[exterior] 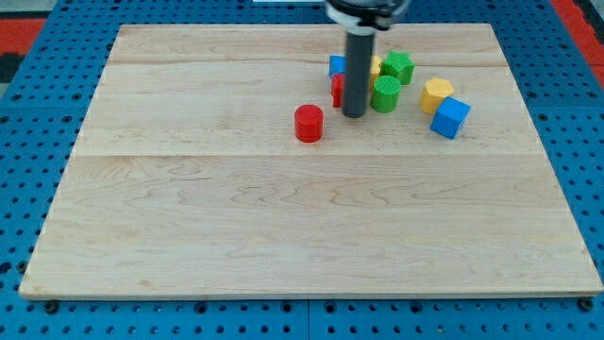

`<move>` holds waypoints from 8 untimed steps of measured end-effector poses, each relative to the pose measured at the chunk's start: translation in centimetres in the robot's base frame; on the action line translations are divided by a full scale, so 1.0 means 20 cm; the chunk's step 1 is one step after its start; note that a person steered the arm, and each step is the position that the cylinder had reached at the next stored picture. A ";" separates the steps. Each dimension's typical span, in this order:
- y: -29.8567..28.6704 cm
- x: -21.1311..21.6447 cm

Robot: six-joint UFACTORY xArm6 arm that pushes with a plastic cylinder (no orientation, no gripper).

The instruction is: Push the red circle to the bottom left of the red star

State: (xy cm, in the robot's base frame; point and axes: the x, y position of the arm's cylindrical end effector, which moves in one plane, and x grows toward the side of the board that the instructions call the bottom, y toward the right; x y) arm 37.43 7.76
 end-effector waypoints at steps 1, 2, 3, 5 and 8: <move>-0.02 -0.19; -0.32 -0.41; -0.36 -0.41; -0.36 -0.43; 0.13 -0.15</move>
State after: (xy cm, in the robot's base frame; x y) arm 34.43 10.39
